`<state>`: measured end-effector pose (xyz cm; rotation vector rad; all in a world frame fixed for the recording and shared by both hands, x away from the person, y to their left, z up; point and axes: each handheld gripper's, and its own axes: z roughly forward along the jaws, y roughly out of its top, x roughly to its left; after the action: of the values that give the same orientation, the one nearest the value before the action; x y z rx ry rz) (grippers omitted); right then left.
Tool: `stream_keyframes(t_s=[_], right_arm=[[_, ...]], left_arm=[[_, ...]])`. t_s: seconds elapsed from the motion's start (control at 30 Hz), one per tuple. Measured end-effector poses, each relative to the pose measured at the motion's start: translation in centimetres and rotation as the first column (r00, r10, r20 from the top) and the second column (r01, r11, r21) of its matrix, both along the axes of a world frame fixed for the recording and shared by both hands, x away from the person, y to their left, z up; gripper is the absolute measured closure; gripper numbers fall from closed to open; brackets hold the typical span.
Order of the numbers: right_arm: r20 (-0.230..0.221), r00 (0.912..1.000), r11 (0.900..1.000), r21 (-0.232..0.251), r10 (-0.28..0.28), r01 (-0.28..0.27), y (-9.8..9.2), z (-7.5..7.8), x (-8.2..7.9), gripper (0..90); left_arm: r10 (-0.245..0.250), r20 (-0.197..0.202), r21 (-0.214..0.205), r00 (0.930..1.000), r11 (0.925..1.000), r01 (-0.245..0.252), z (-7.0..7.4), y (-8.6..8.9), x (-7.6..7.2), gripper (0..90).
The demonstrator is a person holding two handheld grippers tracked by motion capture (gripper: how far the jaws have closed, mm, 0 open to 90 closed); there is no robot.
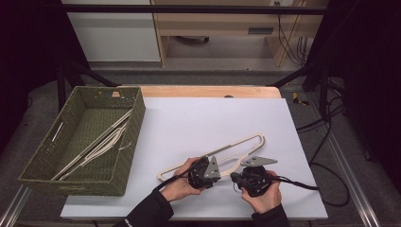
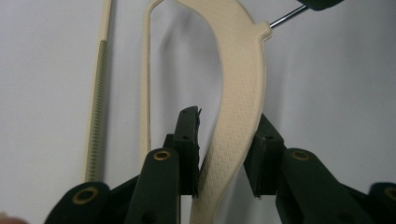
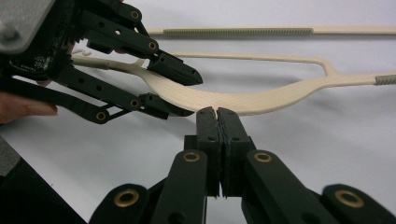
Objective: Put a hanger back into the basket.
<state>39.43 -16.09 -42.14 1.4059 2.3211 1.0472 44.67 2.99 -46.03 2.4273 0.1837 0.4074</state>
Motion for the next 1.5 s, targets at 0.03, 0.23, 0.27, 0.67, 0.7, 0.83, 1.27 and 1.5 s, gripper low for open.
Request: stream_keyframes(t_s=[0.03, 0.23, 0.27, 0.67, 0.7, 0.83, 1.27, 1.5], right_arm=[[-0.001, 1.0000, 1.0000, 0.005, 0.004, -0.004, 0.0, 0.0, 0.0, 88.9], [0.072, 0.9950, 0.9945, 0.073, 0.069, -0.074, -1.0, 1.1, -0.1, 74.0], [0.110, 0.9918, 0.9924, 0.096, 0.066, -0.077, -1.4, 1.5, -0.2, 69.2], [0.345, 0.9334, 0.9690, 0.247, -0.098, 0.010, -7.8, 4.3, -0.8, 26.1], [0.344, 0.9329, 0.9678, 0.251, -0.108, 0.019, -8.1, 4.1, -0.7, 25.2], [0.314, 0.9427, 0.9667, 0.254, -0.113, 0.031, -9.0, 3.0, -0.1, 22.3], [0.313, 0.9476, 0.9858, 0.168, -0.065, 0.013, -9.1, 1.1, 0.7, 10.4], [0.308, 0.9507, 0.9885, 0.151, -0.035, -0.012, -8.8, 0.9, 0.7, 9.0]], left_arm=[[-0.008, 0.008, 0.004, 0.9999, 1.0000, 0.008, 0.0, 0.0, -0.1, 69.3], [-0.022, 0.044, -0.012, 0.9988, 0.9997, 0.022, 0.6, 0.5, -0.2, 71.6], [-0.017, 0.040, -0.023, 0.9991, 0.9996, 0.018, 0.8, 0.6, -0.2, 71.9], [0.039, 0.045, -0.119, 0.9982, 0.9924, -0.034, 2.5, 2.5, 0.0, 76.6], [0.042, 0.050, -0.117, 0.9979, 0.9925, -0.036, 2.7, 2.7, 0.0, 77.1], [0.076, 0.058, -0.141, 0.9955, 0.9877, -0.067, 3.4, 3.4, 0.3, 79.4], [0.217, 0.021, -0.202, 0.9761, 0.9570, -0.208, 5.2, 6.2, 1.9, 86.0], [0.255, -0.016, -0.280, 0.9667, 0.9271, -0.250, 6.7, 7.7, 1.7, 86.1]])
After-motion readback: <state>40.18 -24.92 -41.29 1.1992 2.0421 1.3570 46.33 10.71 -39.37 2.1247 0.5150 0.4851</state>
